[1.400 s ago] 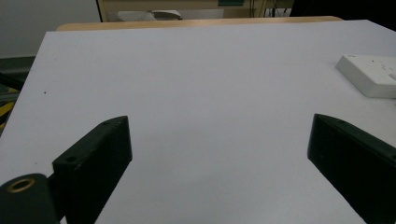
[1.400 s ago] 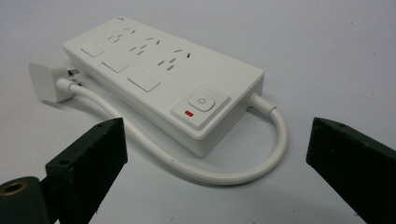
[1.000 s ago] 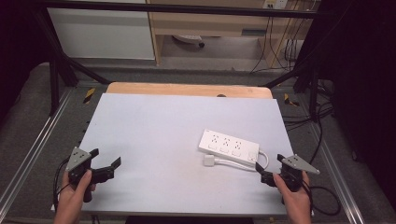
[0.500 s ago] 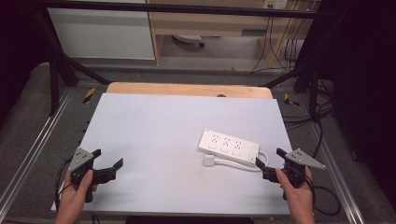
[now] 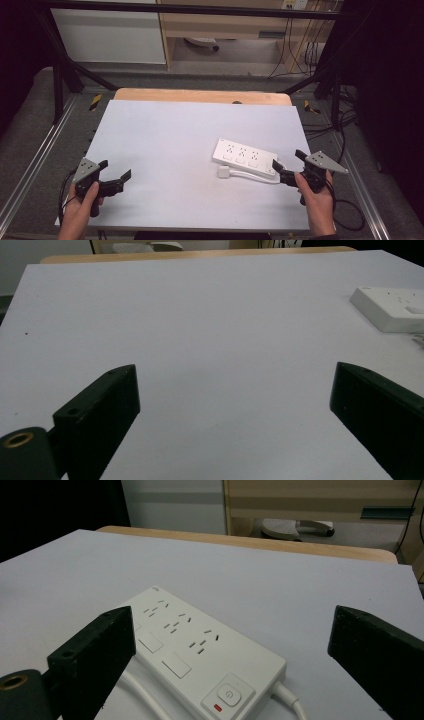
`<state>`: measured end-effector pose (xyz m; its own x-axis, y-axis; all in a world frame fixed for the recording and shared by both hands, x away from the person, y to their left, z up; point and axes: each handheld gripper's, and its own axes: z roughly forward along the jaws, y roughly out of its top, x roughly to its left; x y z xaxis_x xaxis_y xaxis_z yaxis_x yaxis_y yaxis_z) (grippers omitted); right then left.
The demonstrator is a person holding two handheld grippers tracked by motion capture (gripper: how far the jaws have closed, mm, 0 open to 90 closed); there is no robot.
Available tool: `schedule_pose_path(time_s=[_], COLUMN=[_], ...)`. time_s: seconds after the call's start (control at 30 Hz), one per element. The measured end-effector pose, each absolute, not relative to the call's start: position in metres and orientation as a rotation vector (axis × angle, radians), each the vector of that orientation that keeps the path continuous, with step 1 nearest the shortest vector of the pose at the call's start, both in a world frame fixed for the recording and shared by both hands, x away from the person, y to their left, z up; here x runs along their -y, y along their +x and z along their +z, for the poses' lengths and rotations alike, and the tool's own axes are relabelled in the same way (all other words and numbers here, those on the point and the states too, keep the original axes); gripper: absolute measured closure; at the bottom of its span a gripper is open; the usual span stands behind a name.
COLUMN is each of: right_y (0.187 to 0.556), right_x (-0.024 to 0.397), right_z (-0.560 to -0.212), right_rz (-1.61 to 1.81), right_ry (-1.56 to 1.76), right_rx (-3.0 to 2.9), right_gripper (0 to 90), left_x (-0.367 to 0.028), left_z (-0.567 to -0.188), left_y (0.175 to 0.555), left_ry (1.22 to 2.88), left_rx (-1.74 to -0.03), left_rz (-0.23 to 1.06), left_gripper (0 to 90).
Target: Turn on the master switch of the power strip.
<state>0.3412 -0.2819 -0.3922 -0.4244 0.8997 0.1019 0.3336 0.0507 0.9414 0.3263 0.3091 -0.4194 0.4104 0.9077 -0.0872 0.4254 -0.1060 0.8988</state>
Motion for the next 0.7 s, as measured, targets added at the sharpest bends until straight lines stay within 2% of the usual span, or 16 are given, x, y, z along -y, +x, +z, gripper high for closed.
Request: schedule_pose_path(time_s=[0.4,0.53,0.7], right_y=[0.356,0.358,0.357], right_x=[0.267,0.266,0.268], right_z=[-0.381,-0.380,-0.381], right_rz=[1.385,1.375,1.369], right_ry=[1.187,1.174,1.182], right_rx=[-1.789,-1.791,-1.791], right_gripper=[4.4,7.6,17.0], left_x=[-0.305,-0.305,-0.307], left_z=[-0.420,-0.420,-0.419], left_y=[0.327,0.327,0.327], left_ry=[1.711,1.715,1.704], left_rx=[-1.173,-1.171,-1.176], left_rz=[0.637,0.639,0.642], left_gripper=[6.0,6.0,6.1])
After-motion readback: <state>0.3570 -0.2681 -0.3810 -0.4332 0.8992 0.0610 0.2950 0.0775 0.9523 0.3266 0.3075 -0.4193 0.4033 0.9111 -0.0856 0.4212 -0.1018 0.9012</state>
